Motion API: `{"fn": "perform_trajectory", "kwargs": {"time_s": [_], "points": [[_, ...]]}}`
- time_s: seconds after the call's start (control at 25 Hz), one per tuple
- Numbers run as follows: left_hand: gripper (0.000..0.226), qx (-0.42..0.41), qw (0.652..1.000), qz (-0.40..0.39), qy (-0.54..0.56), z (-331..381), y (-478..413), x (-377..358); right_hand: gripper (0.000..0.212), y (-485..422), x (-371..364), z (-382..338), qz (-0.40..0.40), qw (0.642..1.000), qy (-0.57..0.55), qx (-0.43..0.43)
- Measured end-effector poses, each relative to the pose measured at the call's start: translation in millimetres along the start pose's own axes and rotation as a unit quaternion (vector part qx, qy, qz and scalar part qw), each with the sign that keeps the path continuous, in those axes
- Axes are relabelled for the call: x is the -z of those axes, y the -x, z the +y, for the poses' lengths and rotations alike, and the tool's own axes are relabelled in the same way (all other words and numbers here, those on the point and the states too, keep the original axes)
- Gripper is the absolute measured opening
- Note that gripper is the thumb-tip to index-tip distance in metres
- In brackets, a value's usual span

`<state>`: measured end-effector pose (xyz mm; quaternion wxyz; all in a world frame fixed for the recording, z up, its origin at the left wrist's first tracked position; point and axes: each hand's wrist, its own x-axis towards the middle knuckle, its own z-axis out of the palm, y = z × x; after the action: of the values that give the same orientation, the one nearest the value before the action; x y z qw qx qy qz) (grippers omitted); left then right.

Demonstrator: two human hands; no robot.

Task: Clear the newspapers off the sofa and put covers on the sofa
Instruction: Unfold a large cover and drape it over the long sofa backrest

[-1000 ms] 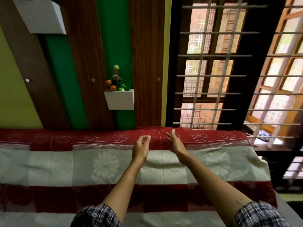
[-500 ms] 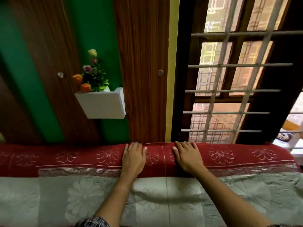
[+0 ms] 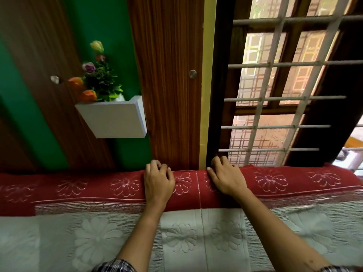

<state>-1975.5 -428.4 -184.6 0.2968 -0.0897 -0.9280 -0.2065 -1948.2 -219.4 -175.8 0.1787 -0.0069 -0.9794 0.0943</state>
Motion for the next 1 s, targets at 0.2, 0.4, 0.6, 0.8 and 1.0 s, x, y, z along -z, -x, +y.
{"fn": "perform_trajectory", "kwargs": {"time_s": [0.2, 0.4, 0.6, 0.8, 1.0], "points": [[0.027, 0.009, 0.996, -0.068, 0.058, 1.2, 18.8, 24.2, 0.048, 24.2, 11.4, -10.2, -0.009, 0.99, -0.141, -0.024], [0.039, 0.195, 0.918, -0.149, 0.312, 39.2, 38.5, 81.5, 0.056, 57.6, 74.4, -51.1, -0.107, 0.703, -0.662, -0.238], [0.046, 0.339, 0.783, -0.128, 0.505, 63.8, 82.7, 145.5, 0.06, 122.7, 124.6, -80.4, -0.106, 0.643, -0.715, -0.252], [0.047, 0.343, 0.77, -0.103, 0.527, 64.7, 135.6, 209.5, 0.064, 182.4, 154.1, -104.0, -0.115, 0.658, -0.706, -0.236], [0.049, 0.333, 0.768, -0.09, 0.54, 72.3, 192.2, 267.3, 0.064, 246.6, 178.1, -129.5, -0.128, 0.674, -0.694, -0.218]]}}
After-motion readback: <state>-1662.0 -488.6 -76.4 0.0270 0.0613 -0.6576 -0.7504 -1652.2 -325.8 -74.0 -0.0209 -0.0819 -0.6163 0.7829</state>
